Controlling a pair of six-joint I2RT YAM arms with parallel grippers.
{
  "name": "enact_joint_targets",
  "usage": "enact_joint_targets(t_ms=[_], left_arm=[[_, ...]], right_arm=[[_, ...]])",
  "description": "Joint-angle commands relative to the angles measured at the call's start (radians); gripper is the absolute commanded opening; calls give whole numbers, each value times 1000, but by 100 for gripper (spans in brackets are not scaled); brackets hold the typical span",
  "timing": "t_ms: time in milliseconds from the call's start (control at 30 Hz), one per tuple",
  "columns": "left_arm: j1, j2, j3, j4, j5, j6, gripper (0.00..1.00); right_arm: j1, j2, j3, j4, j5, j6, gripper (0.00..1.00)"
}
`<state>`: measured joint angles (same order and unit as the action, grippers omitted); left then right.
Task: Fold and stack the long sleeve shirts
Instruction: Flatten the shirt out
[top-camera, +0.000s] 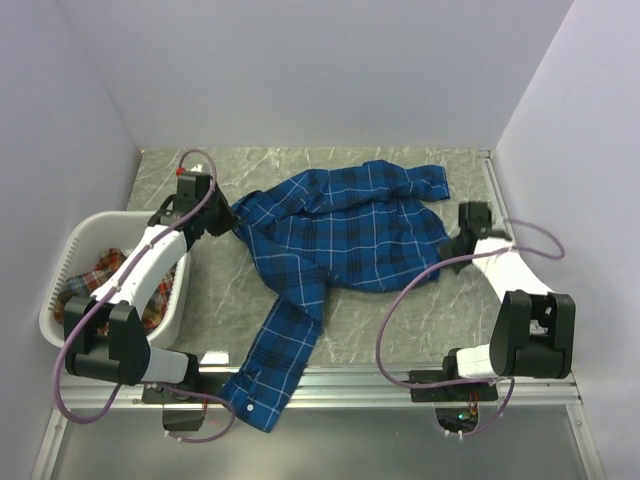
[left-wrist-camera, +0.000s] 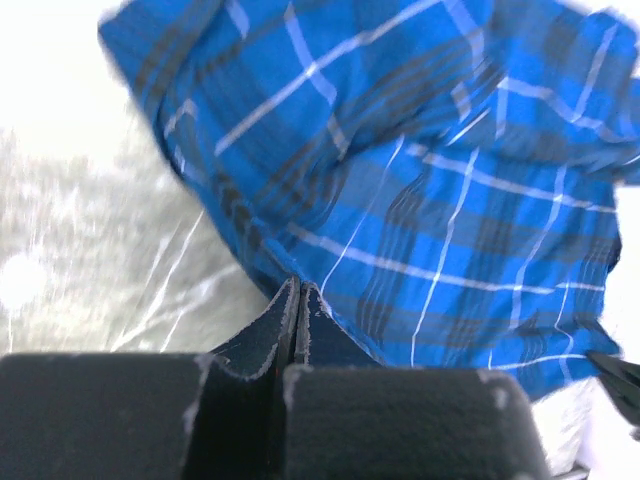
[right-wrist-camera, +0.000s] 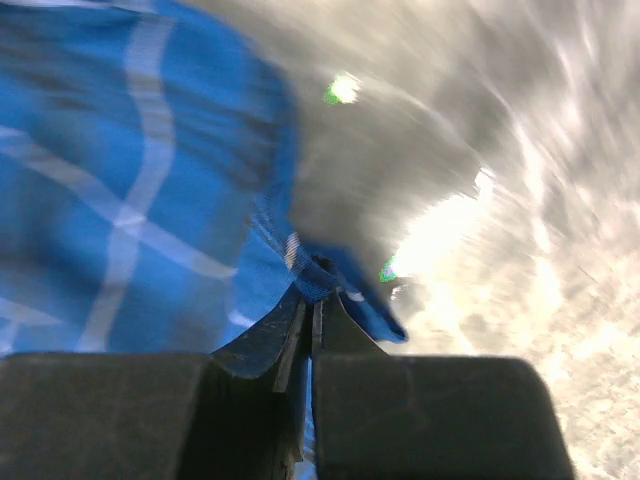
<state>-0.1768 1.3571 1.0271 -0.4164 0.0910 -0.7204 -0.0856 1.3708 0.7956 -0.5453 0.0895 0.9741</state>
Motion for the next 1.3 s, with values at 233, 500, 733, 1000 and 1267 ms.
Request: enact_joint_targets(t_ms=[233, 500, 733, 1000, 1267], left_arm=[[40, -42, 114, -18, 26, 4, 0], [43, -180, -76, -102, -3, 7, 0], [49, -285, -240, -173, -89, 7, 0], [57, -305, -265, -167, -115, 24, 0], [60, -306, -263, -145, -100, 7, 1]], right_arm=[[-6, -97, 389, -183, 128, -170, 0], [-6, -300, 130, -281, -72, -176, 12], [-5, -496, 11, -396, -71, -212, 62], [-6, -446, -81, -294, -76, -155, 86], [-6, -385, -196, -193, -117, -60, 87]])
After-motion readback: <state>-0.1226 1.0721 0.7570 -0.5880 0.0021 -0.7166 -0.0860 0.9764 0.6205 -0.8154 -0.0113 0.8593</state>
